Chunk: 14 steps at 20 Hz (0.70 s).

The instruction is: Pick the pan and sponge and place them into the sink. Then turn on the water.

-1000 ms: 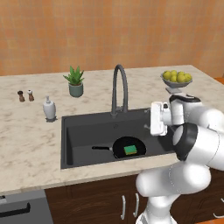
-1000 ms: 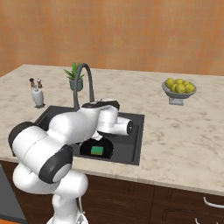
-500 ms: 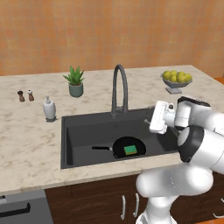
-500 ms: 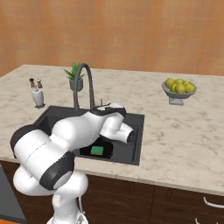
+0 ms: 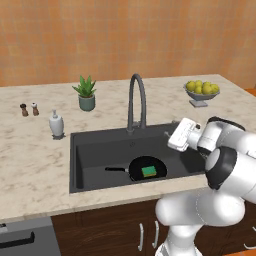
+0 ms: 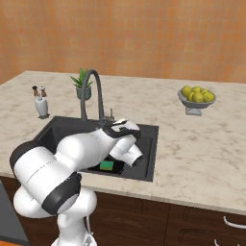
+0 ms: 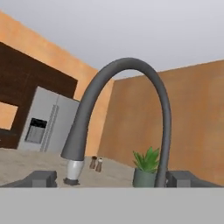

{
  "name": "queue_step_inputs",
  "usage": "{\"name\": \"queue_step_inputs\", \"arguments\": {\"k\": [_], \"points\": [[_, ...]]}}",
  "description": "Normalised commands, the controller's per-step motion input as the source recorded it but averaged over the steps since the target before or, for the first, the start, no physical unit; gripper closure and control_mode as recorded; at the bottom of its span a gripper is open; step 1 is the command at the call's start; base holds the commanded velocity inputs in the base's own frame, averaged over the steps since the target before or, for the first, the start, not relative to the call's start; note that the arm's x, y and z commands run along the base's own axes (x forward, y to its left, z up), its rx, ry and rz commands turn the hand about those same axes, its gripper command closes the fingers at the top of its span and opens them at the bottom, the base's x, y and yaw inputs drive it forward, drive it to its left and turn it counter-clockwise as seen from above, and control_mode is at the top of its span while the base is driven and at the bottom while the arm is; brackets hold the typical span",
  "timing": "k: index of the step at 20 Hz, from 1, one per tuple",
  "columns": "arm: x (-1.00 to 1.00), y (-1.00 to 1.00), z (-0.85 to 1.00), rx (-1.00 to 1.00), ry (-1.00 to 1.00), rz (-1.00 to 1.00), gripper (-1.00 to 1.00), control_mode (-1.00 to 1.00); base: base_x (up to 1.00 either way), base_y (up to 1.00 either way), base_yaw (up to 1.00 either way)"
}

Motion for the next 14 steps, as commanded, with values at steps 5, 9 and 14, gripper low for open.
{"name": "queue_step_inputs", "arguments": {"k": [5, 9, 14], "points": [[0.00, 0.00, 0.43, 0.11, 0.32, -0.04, -1.00, -1.00, 0.00, 0.00, 0.00], [0.00, 0.00, 0.15, 0.04, 0.30, -0.01, -1.00, -1.00, 0.00, 0.00, 0.00], [0.00, 0.00, -0.03, 0.00, 0.01, 0.00, -1.00, -1.00, 0.00, 0.00, 0.00]]}}
